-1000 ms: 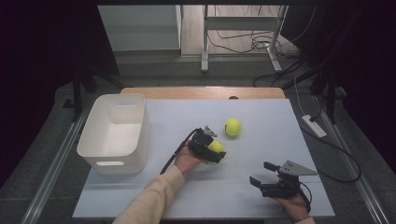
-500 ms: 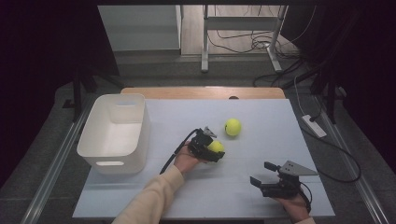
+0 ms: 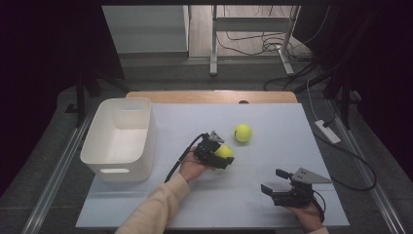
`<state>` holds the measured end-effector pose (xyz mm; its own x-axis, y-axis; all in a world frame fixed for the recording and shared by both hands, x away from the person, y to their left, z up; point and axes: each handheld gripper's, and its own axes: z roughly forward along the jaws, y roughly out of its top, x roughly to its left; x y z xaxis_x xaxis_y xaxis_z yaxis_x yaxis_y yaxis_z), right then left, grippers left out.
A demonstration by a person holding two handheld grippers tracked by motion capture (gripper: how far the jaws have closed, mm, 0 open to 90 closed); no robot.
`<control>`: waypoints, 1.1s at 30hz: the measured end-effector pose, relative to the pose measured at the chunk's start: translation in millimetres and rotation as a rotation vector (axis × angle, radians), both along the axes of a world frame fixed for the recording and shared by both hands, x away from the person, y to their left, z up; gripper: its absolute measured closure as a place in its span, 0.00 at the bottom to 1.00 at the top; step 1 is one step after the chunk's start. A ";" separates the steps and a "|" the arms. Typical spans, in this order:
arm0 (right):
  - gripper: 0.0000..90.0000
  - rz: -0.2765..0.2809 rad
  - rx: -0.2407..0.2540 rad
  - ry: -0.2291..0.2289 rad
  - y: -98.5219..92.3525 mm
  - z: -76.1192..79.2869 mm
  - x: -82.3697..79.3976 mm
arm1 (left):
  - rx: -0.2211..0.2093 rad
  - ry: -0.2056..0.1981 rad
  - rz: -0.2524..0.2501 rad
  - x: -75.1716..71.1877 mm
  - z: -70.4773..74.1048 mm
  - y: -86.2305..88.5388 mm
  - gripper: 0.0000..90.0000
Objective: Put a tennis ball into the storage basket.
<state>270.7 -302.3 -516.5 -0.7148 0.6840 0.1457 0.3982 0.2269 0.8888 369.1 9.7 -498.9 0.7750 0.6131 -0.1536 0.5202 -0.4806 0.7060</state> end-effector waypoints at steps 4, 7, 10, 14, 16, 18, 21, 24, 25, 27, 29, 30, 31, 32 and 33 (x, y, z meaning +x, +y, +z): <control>0.12 0.000 -0.001 -0.001 0.1 -0.1 0.0 | -0.003 -0.006 -0.002 -1.5 2.8 1.8 0.29; 0.12 0.000 -0.001 -0.001 0.0 -0.1 0.0 | -0.007 -0.010 -0.002 -2.4 5.0 3.7 0.29; 0.12 0.000 -0.001 -0.002 -0.1 0.0 -0.1 | -0.009 -0.015 -0.006 -3.1 7.5 5.2 0.29; 0.12 -0.002 0.000 -0.006 -0.5 0.8 -0.3 | -0.018 -0.024 -0.003 -4.9 10.8 7.2 0.29; 0.12 -0.004 0.000 -0.006 -0.8 0.7 -0.2 | -0.024 -0.028 -0.001 -5.8 12.5 8.7 0.29; 0.12 -0.005 0.000 -0.006 -0.8 0.9 -0.3 | -0.028 -0.034 -0.001 -7.2 14.6 10.0 0.29; 0.12 -0.007 0.001 -0.011 -0.5 1.2 -0.8 | -0.034 -0.046 -0.004 -9.3 18.5 12.2 0.29; 0.12 -0.007 0.002 -0.012 -0.7 1.4 -0.8 | -0.038 -0.060 -0.003 -11.5 22.5 14.2 0.29; 0.12 -0.007 0.002 -0.012 -0.7 1.4 -0.8 | -0.038 -0.060 -0.003 -11.5 22.5 14.2 0.29; 0.12 -0.008 0.002 -0.011 -0.6 1.4 -0.7 | -0.043 -0.070 -0.003 -13.6 26.3 16.0 0.29; 0.12 -0.008 0.001 -0.011 -0.5 1.5 -0.7 | -0.048 -0.075 -0.002 -14.6 27.9 16.6 0.29; 0.12 -0.007 0.001 -0.011 -0.3 1.4 -0.7 | -0.050 -0.080 -0.001 -15.5 29.6 17.3 0.29; 0.12 -0.007 0.000 -0.011 -0.3 1.3 -0.6 | -0.051 -0.085 -0.003 -15.7 30.8 18.1 0.29; 0.12 -0.007 0.001 -0.010 -0.2 1.3 -0.6 | -0.052 -0.087 -0.001 -16.3 32.0 18.8 0.29; 0.12 -0.007 0.001 -0.010 -0.2 1.3 -0.6 | -0.053 -0.091 -0.001 -16.5 33.2 19.8 0.29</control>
<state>270.1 -302.5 -515.2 -0.7112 0.6891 0.1391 0.3910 0.2232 0.8929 352.6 29.5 -465.7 0.7880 0.6049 -0.1149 0.4520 -0.4415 0.7751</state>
